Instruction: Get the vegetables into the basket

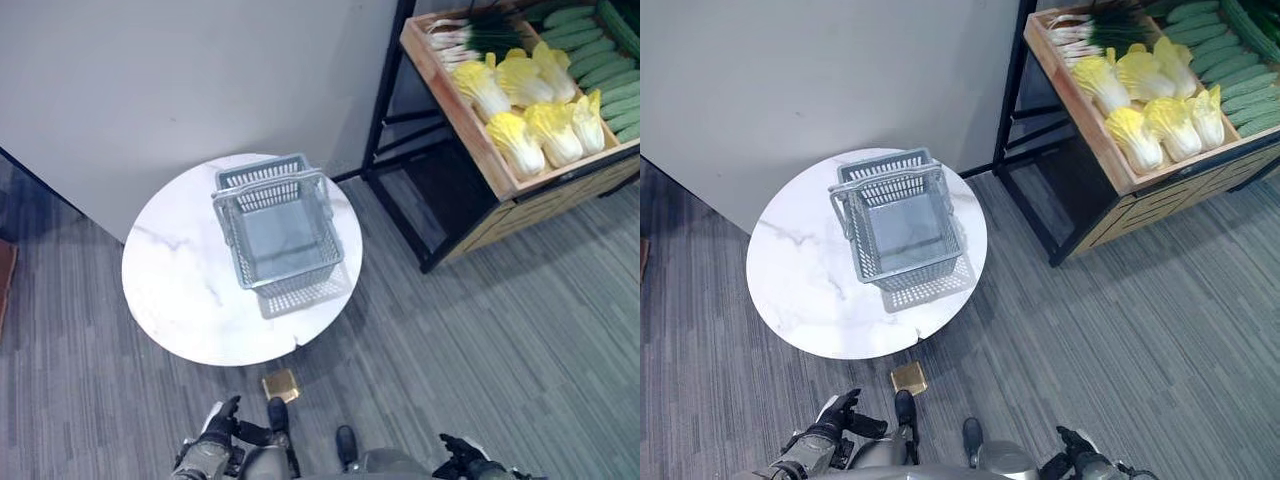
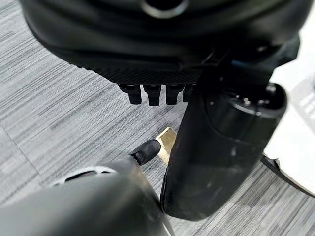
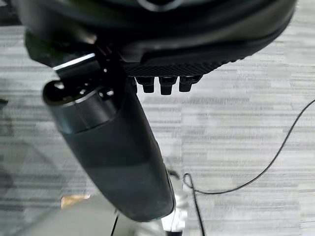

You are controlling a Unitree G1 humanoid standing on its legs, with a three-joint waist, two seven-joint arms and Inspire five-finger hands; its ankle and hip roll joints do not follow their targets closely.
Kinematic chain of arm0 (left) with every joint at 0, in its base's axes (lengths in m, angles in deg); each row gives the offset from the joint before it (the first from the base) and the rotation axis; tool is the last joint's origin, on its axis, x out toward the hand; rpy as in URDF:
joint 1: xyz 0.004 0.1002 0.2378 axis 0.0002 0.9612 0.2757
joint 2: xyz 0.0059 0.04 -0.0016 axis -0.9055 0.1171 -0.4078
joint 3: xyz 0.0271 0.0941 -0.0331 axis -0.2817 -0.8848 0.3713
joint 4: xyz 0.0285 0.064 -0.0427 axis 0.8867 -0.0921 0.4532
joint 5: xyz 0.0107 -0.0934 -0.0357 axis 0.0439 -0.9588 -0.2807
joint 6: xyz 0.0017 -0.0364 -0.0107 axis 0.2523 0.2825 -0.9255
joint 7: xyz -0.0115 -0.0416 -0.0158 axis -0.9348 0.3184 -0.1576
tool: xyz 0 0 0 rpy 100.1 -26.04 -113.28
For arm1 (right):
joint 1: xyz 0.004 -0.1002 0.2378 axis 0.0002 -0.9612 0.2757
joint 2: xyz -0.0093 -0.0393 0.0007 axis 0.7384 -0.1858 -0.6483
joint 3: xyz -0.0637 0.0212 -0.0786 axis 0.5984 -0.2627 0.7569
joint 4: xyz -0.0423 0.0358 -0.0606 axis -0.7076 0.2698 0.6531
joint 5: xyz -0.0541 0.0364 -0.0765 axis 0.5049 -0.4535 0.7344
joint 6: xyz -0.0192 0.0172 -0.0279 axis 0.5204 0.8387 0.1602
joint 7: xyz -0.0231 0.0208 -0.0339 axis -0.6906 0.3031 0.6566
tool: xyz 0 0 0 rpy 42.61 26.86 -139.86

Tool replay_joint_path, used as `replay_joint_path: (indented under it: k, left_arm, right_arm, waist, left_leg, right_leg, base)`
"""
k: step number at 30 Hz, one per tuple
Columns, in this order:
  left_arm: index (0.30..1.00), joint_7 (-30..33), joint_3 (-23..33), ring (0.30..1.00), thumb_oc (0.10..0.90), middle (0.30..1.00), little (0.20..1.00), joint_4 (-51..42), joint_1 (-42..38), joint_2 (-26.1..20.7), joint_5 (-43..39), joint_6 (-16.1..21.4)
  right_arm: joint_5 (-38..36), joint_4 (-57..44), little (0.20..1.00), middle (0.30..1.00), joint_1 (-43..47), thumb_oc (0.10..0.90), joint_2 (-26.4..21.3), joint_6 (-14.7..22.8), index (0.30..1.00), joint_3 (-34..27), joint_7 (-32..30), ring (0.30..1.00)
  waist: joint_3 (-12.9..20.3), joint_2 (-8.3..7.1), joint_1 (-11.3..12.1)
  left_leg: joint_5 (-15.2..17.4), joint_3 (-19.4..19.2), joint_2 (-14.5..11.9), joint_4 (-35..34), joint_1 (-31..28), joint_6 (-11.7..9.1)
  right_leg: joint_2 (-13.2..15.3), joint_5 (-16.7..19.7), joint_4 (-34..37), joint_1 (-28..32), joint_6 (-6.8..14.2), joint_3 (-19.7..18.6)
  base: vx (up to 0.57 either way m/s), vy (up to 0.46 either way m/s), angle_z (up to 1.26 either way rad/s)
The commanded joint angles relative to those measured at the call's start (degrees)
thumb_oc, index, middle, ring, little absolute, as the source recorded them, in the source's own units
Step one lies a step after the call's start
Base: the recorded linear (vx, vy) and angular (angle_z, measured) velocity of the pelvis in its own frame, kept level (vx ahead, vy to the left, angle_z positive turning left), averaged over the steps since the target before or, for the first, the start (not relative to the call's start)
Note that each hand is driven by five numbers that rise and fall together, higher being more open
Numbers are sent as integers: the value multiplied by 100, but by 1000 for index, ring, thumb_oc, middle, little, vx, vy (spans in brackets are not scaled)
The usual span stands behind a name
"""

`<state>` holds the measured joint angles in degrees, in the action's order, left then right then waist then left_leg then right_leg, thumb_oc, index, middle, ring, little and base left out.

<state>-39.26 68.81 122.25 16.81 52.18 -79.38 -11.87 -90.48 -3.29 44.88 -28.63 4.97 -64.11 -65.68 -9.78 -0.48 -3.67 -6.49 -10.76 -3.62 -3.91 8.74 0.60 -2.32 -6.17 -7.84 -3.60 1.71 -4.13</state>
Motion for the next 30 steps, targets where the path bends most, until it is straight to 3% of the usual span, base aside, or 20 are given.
replay_joint_path:
  k: [1, 5, 9, 12, 14, 16, 21, 24, 28, 30]
  left_arm:
    - [1000, 53, 108, 1000, 900, 1000, 1000, -37, 144, -192, 160, -13]
    - [1000, 0, 160, 1000, 900, 1000, 1000, -40, 162, -272, 137, 0]
    - [1000, 3, 201, 1000, 900, 1000, 1000, -36, 126, -339, 80, -14]
    - [1000, 6, 212, 1000, 900, 1000, 1000, -10, 108, -350, 78, -16]
    - [1000, -1, 229, 1000, 900, 1000, 1000, 6, 89, -359, 57, -11]
    - [1000, -6, 241, 1000, 900, 1000, 1000, 45, 66, -351, 40, -20]
    - [1000, -59, 248, 1000, 900, 1000, 1000, 66, 145, -359, 91, -25]
    - [1000, -113, 306, 1000, 900, 1000, 1000, 113, 218, -284, 65, -33]
    - [1000, -111, 281, 1000, 900, 1000, 1000, 108, 216, -248, 40, -31]
    - [1000, -142, 259, 1000, 900, 1000, 1000, 142, 266, -120, -7, -34]
  right_arm:
    - [65, -204, 1000, 1000, 106, 900, -51, 41, 1000, 57, -2, 1000]
    - [-13, -182, 1000, 1000, 91, 900, -30, 38, 1000, 4, 26, 1000]
    - [-70, -192, 1000, 1000, 154, 900, -23, 44, 1000, -14, -15, 1000]
    - [-69, -226, 1000, 1000, 173, 900, -15, 49, 1000, 12, -15, 1000]
    - [-77, -230, 1000, 1000, 203, 900, -26, 62, 1000, 7, -21, 1000]
    - [-63, -239, 1000, 1000, 259, 900, -25, 72, 1000, 29, -32, 1000]
    - [4, -333, 1000, 1000, 200, 900, -60, 89, 1000, 106, 10, 1000]
    - [8, -218, 1000, 1000, 167, 900, -190, 91, 1000, 64, 57, 1000]
    - [-5, -199, 1000, 1000, 154, 900, -232, 89, 1000, 45, 50, 1000]
    - [-175, 72, 1000, 1000, 36, 900, -398, 74, 1000, -313, -43, 1000]
  waist:
    - [-193, -289, 134]
    - [-140, -352, 131]
    - [-199, -284, 169]
    - [-201, -282, 172]
    - [-205, -256, 183]
    - [-253, -271, 145]
    - [-265, -315, 125]
    - [-143, -215, 184]
    - [-137, -187, 182]
    - [-11, -41, 97]
  left_leg:
    - [412, -174, -33, 653, -24, -307]
    - [449, -171, 104, 465, -208, -212]
    - [471, -127, 155, 293, -431, -124]
    - [484, -117, 148, 253, -526, -149]
    - [513, -65, 100, 234, -603, -214]
    - [591, 75, 42, 277, -699, -301]
    - [670, 306, -67, 428, -811, -412]
    - [522, 402, -274, 389, -833, -569]
    - [476, 443, -310, 396, -803, -608]
    - [248, 373, -465, 242, -858, -748]
  right_leg:
    - [1247, 1189, 382, -73, 802, -318]
    - [1292, 1473, 184, -125, 888, -403]
    - [1186, 1522, -507, -355, 875, -298]
    - [1188, 1463, -387, -439, 849, -188]
    - [1209, 1311, -14, -573, 811, -40]
    - [1266, 1435, 348, -839, 831, 28]
    - [1172, 1355, 324, -768, 773, 129]
    - [977, 1177, 413, -520, 609, 342]
    - [957, 1146, 424, -475, 585, 409]
    - [900, 1040, 608, -161, 498, 693]
  base:
    - [36, 124, -7]
    - [47, 133, 3]
    - [3, 85, 3]
    - [52, -19, 0]
    - [64, -71, 14]
    - [109, -209, 13]
    - [83, -206, 41]
    - [86, -290, 21]
    - [7, -62, 17]
    - [65, -225, 33]
